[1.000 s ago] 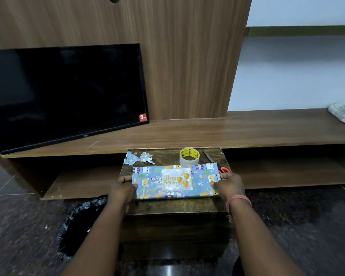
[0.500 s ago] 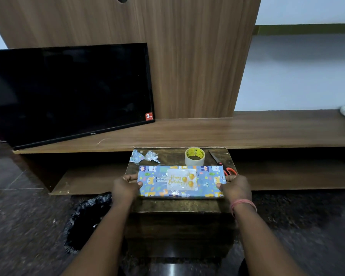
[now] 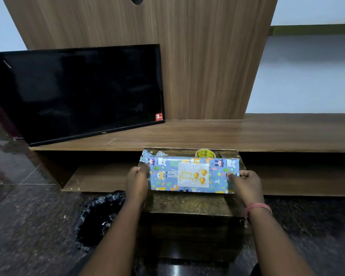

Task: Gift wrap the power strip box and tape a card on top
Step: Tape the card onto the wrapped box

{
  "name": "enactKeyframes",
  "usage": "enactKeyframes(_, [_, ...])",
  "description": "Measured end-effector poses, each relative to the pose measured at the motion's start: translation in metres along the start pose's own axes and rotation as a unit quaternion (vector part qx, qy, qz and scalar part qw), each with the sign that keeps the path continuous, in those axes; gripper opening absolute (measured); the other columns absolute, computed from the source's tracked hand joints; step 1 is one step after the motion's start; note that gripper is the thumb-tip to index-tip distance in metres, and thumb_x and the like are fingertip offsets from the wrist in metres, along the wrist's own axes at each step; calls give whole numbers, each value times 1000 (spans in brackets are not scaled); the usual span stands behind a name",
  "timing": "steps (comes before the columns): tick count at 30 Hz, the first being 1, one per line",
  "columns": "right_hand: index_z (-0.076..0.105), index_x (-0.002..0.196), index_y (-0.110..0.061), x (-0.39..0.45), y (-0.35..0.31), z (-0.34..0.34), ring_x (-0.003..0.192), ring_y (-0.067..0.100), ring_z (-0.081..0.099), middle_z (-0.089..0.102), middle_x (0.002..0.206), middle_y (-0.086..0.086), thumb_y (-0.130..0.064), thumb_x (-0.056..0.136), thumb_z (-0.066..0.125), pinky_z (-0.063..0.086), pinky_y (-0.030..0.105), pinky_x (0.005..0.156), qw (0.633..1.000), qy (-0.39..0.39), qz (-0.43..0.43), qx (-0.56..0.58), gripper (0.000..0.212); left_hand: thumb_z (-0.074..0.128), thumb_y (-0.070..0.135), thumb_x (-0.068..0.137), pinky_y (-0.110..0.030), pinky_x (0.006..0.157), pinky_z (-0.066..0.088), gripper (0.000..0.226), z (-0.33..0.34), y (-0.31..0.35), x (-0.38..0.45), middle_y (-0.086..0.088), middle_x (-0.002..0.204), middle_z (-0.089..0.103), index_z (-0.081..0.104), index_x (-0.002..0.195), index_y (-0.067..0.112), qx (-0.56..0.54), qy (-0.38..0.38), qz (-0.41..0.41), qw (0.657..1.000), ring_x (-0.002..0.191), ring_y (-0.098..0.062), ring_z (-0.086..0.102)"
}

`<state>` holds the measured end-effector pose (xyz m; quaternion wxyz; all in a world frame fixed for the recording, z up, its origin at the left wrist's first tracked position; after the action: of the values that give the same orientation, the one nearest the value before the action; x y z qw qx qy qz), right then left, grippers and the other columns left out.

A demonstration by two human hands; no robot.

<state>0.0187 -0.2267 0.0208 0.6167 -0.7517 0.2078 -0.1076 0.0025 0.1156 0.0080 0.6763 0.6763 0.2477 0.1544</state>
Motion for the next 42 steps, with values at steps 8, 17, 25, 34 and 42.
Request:
enactKeyframes(8, [61, 104, -4, 5, 2, 0, 83, 24, 67, 71, 98, 12, -2, 88, 70, 52, 32, 74, 1000, -5, -2, 7, 19, 65, 12, 91, -39, 86, 52, 6, -3, 3, 2, -5, 100, 75, 71, 90, 11, -9, -19, 15, 1000, 94, -23, 68])
enactKeyframes(17, [72, 81, -10, 7, -2, -3, 70, 21, 60, 68, 75, 5, -16, 88, 73, 48, 32, 70, 999, 14, -26, -19, 10, 73, 23, 91, -43, 98, 52, 13, -2, -2, 7, -6, 106, 77, 77, 101, 15, -71, -32, -21, 997, 103, -26, 70])
enactKeyframes(25, [67, 76, 8, 10, 0, -9, 64, 24, 43, 50, 65, 18, -25, 92, 69, 36, 33, 58, 996, 43, -14, -82, 36, 78, 39, 78, -57, 95, 53, 25, 4, -10, 3, -19, 96, 78, 81, 83, 15, -101, -57, -74, 990, 93, -37, 72])
enactKeyframes(34, [64, 64, -2, 11, -4, -12, 87, 41, 63, 63, 79, 25, -40, 94, 65, 37, 33, 70, 992, 46, 16, -120, 49, 73, 55, 56, -33, 56, 46, 61, -6, -26, 14, -11, 87, 75, 74, 94, 7, -49, -35, -153, 986, 64, -28, 66])
enactKeyframes(42, [74, 104, 0, 16, 3, -4, 108, 40, 64, 70, 112, 23, -30, 94, 64, 42, 32, 79, 983, 28, 40, -176, 33, 68, 28, 94, -27, 52, 37, 25, -4, 0, -1, -4, 66, 63, 67, 78, 9, -38, -1, -86, 996, 54, -20, 55])
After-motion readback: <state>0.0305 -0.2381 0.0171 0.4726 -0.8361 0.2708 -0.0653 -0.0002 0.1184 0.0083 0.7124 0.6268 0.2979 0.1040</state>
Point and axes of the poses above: each hand's wrist, its own x-axis towards the middle knuckle, its own z-axis out of the palm, y = z × x, the point moved 5 cm from there along x, towards the middle knuckle
